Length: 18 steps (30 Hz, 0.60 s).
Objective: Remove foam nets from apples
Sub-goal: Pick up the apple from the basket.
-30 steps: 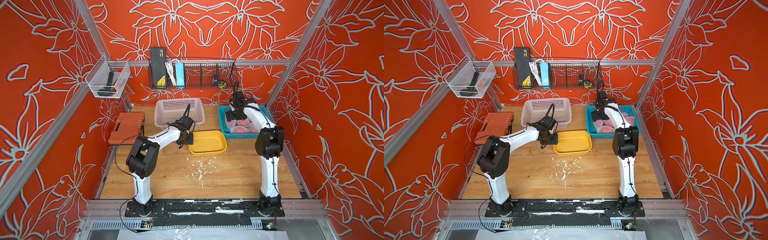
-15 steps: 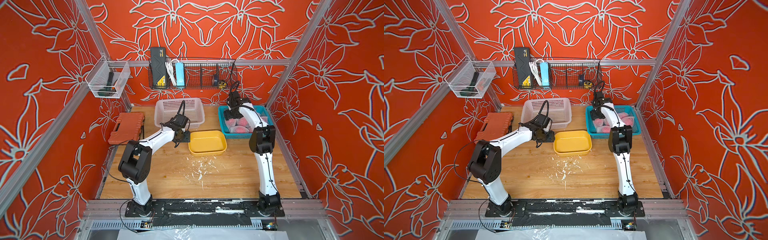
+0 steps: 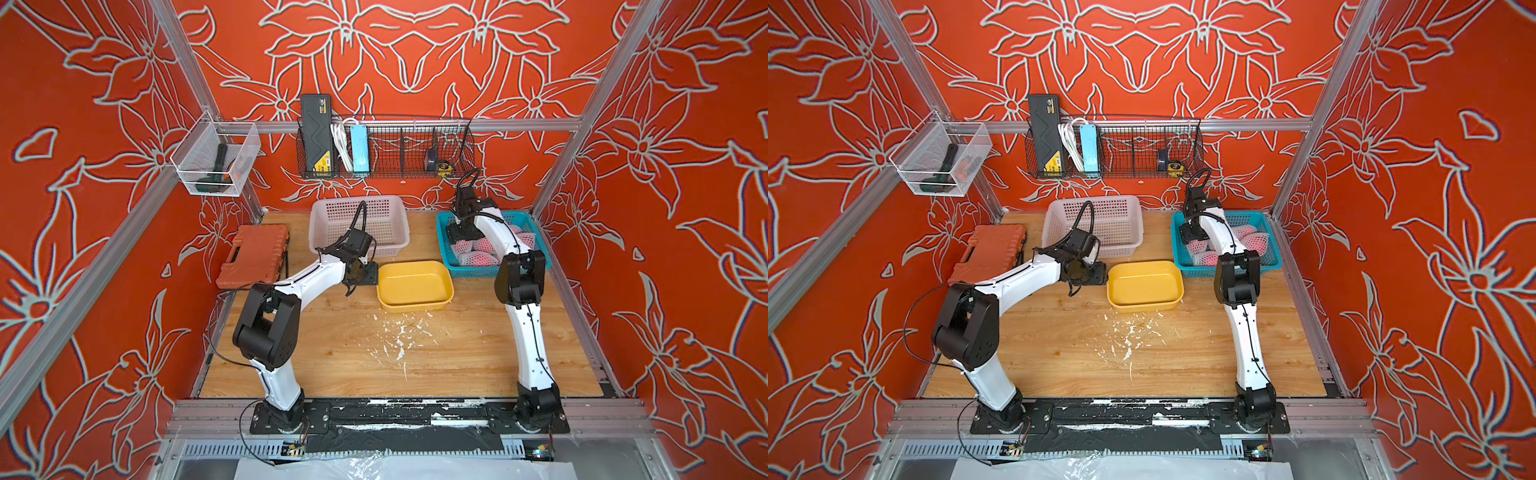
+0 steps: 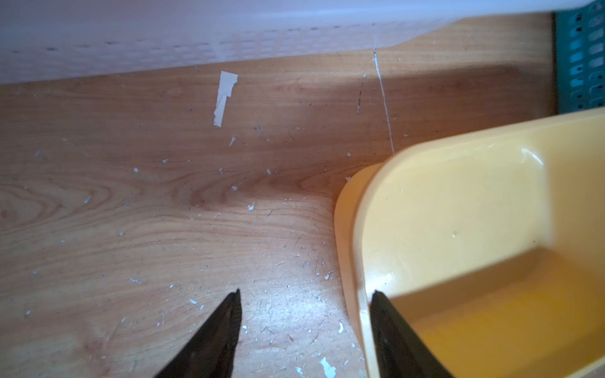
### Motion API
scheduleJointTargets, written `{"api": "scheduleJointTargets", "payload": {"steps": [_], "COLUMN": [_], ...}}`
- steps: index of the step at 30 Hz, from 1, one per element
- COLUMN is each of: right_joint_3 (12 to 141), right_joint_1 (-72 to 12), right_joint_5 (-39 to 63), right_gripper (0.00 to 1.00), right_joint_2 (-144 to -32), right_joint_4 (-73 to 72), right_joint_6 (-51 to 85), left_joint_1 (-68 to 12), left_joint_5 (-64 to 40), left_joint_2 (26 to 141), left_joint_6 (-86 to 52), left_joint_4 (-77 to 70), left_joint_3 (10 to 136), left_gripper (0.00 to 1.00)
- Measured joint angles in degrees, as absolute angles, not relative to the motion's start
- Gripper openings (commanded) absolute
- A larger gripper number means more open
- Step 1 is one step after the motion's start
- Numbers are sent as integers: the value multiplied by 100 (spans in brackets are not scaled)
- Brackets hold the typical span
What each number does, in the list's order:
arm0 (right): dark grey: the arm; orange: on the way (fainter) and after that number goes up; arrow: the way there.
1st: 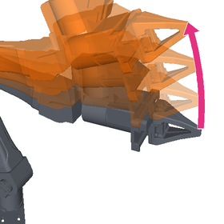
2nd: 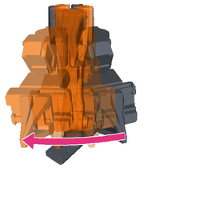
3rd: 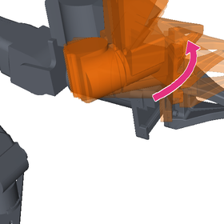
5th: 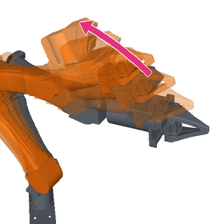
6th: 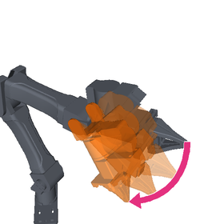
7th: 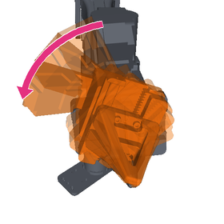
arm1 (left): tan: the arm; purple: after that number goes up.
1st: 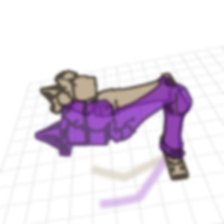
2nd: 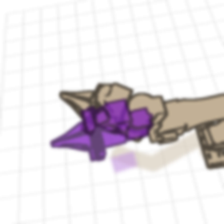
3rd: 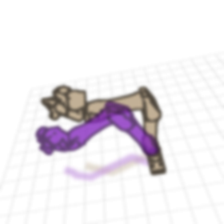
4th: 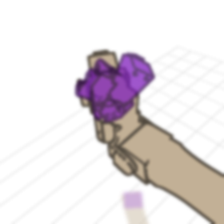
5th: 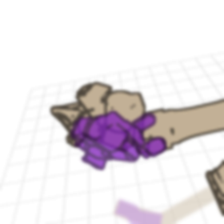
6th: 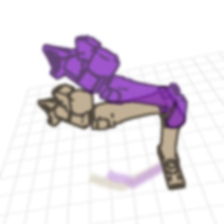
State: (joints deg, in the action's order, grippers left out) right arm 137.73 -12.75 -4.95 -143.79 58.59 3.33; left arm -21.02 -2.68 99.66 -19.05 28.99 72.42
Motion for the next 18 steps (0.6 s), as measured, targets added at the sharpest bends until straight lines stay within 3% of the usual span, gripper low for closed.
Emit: {"api": "scheduleJointTargets", "payload": {"steps": [7, 14, 18], "right_joint_3": [13812, 13810, 13541], "right_joint_1": [-1280, -1280, -1282], "right_joint_5": [-443, -425, -425], "right_gripper": [82, 66, 62], "right_joint_2": [-14700, -14700, -14532], "right_joint_4": [6016, 5999, 5802], "right_joint_6": [336, 388, 395], "left_joint_1": [-1890, -1804, -1793], "left_joint_5": [-270, -270, -270], "left_joint_2": [9623, 9456, 9391], "left_joint_6": [-1879, -1828, -1787], "left_joint_4": [2834, 2810, 2808], "left_joint_3": [7116, 7028, 6980], "left_gripper": [68, 68, 68]}}
